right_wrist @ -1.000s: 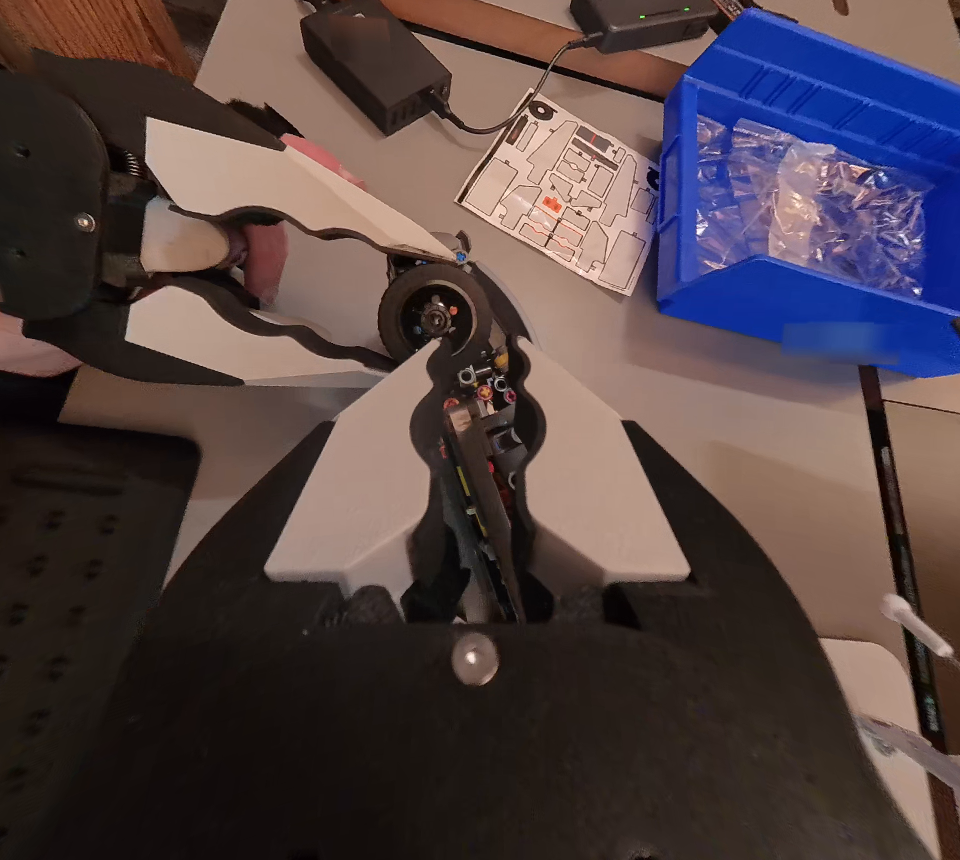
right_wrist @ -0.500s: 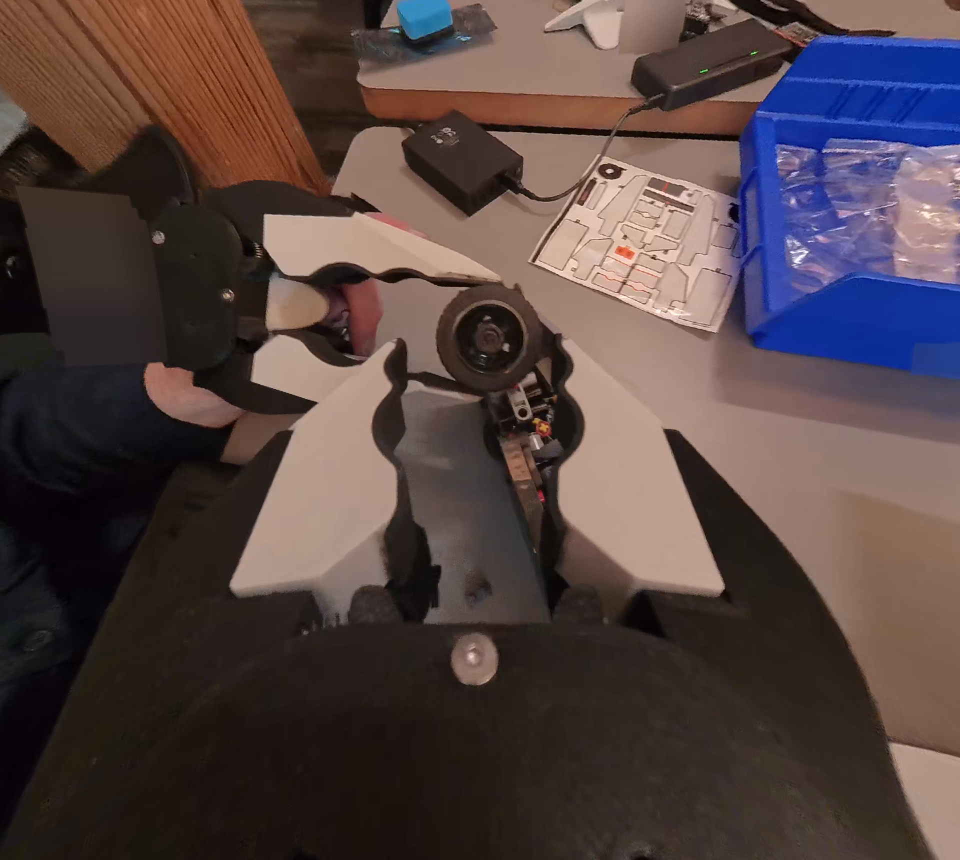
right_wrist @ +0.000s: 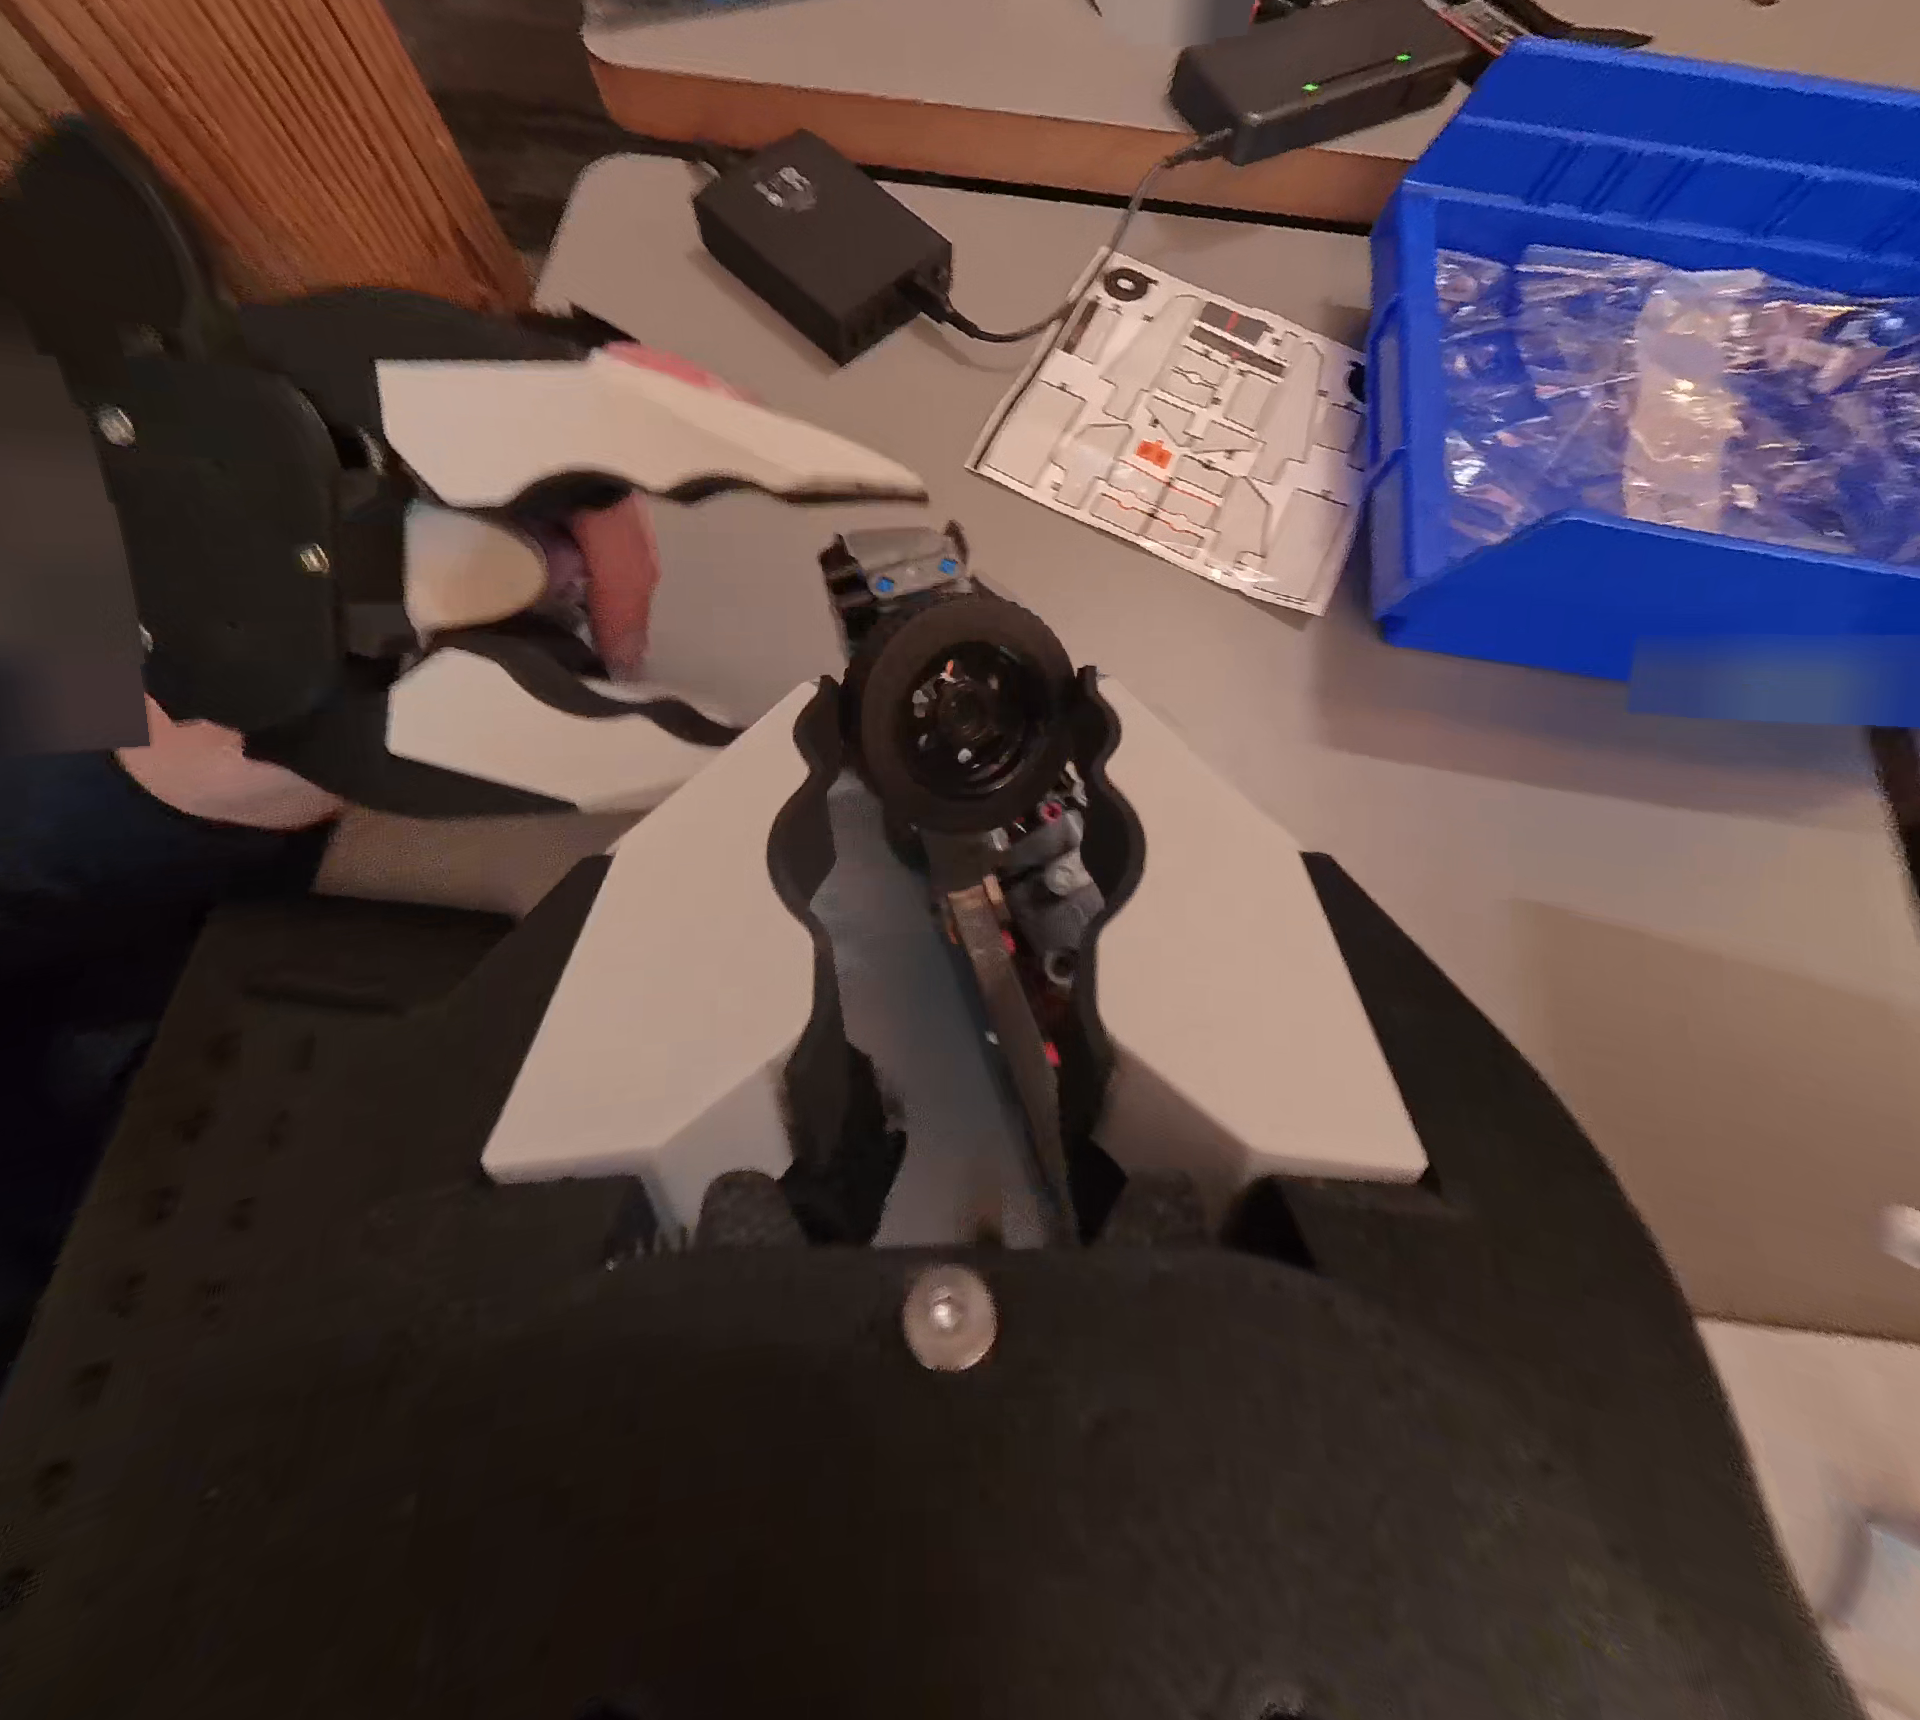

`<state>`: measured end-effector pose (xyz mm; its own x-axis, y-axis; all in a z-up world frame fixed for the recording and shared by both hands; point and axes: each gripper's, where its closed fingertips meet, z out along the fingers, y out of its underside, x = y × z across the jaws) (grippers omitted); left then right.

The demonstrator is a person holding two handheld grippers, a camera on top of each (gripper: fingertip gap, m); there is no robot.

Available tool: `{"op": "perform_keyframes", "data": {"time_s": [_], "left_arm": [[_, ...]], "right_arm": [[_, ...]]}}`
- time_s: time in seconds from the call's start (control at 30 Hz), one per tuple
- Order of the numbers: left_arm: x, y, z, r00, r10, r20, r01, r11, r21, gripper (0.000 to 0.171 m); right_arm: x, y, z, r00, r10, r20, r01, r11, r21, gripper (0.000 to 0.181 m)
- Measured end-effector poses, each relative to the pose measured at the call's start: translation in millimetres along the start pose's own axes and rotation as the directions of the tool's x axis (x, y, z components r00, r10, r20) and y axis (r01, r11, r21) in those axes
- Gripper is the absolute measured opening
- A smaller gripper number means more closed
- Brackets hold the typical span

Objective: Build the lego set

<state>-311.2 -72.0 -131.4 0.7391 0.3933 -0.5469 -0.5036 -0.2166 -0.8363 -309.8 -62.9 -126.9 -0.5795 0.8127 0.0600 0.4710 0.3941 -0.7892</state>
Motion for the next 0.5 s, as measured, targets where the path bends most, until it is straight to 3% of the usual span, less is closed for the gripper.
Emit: {"op": "perform_keyframes", "data": {"time_s": [0.13, 0.3, 0.5], "left_arm": [[-8, 19, 0, 0.998, -0.06, -0.015, 0.059, 0.997, -0.054, 0.057], [-1, 32, 4, 0.991, -0.12, -0.062, 0.114, 0.989, -0.093, 0.061], [6, 39, 6, 0.981, -0.163, -0.104, 0.151, 0.982, -0.112, 0.061]], "right_arm": [[3, 6, 2, 0.988, -0.137, -0.077, 0.129, 0.987, -0.095, 0.043], [1, 17, 20, 0.937, -0.338, -0.093, 0.305, 0.916, -0.259, 0.043], [-1, 16, 29, 0.915, -0.396, -0.078, 0.357, 0.885, -0.3, 0.043]]}}
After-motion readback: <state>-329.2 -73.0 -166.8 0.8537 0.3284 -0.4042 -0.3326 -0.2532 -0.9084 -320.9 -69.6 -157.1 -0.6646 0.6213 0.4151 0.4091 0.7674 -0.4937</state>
